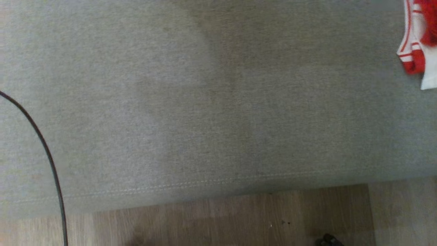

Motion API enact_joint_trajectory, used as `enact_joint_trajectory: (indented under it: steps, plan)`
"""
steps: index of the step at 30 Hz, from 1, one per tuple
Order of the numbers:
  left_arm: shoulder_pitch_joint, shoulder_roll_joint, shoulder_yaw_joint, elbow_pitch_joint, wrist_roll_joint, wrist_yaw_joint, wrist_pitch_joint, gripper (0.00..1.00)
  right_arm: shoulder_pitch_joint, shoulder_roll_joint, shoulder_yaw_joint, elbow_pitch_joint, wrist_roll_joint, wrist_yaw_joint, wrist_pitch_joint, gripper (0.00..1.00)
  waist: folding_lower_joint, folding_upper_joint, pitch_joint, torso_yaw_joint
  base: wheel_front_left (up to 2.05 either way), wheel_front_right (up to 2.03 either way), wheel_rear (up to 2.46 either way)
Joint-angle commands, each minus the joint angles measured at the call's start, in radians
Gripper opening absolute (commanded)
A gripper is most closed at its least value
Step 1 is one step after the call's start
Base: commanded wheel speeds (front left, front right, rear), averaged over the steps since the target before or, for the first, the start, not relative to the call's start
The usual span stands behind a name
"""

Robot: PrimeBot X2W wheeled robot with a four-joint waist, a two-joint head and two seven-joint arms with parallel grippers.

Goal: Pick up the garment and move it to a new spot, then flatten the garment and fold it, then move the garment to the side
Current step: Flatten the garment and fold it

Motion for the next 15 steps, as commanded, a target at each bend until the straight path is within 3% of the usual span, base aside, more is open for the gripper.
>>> enact_joint_trajectory:
  steps: [1,7,11,15]
  plan:
    - [-0.048,0.039,0.025,-0.013,0.013,-0.01,-0.015,0.0,-0.007,0.016,-0.017,-0.017,-0.006,0.003,-0.01,0.0,-0.0003,0.0001,0.002,0.008,0.0,0.0,0.0]
    - [0.072,0.009,-0.053,0.107,0.02,-0.094,-0.047,0.0,0.156,0.063,-0.007,0.082,0.014,0.003,-0.033,0.0,-0.0003,0.0001,-0.016,0.031,0.0,0.0,0.0]
    - [0.22,-0.005,-0.12,0.149,0.02,-0.116,-0.055,0.0,0.334,0.059,0.024,0.08,0.059,0.003,-0.035,0.0,-0.0003,0.0001,-0.05,0.057,0.0,0.0,0.0]
    - [0.424,-0.021,-0.186,0.161,-0.001,-0.125,-0.063,0.0,0.575,0.023,0.134,0.068,0.161,0.003,-0.035,0.0,-0.0003,0.0001,-0.11,0.083,0.0,0.0,0.0]
